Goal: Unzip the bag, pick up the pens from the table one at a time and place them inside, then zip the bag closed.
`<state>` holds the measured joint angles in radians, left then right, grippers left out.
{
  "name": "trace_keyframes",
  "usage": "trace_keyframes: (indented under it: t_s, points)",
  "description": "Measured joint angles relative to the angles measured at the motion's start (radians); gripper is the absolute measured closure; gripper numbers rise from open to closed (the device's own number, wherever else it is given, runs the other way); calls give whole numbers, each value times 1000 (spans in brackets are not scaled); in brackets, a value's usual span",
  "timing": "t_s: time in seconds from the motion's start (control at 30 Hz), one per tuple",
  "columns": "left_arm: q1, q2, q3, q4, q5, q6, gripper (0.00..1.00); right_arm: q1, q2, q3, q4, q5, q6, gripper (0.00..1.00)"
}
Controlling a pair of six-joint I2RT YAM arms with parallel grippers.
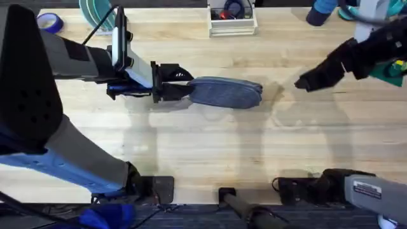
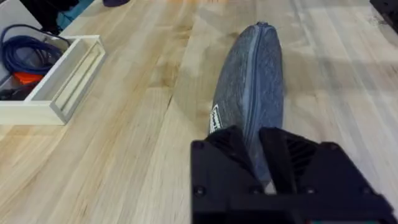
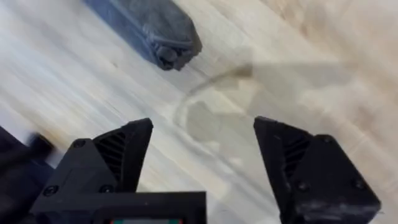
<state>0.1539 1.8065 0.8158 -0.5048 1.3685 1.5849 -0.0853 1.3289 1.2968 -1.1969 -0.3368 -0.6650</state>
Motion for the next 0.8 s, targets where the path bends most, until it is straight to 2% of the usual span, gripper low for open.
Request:
trace_keyframes:
  t_s: [0.07, 0.1, 0.27, 0.57, 0.8]
  points:
    - [0, 0, 0, 1, 0, 1, 930, 0, 0, 0, 0, 1, -89, 6]
    - [0, 0, 0, 1, 0, 1, 950, 0, 0, 0, 0, 1, -128, 6]
    - [0, 0, 0, 1, 0, 1, 956, 0, 0, 0, -2, 1, -232, 6]
    - [0, 0, 0, 0, 0, 0, 956, 0, 0, 0, 30, 0, -299, 5]
    - [0, 0, 0, 1, 0, 1, 956, 0, 0, 0, -62, -97, -586, 5]
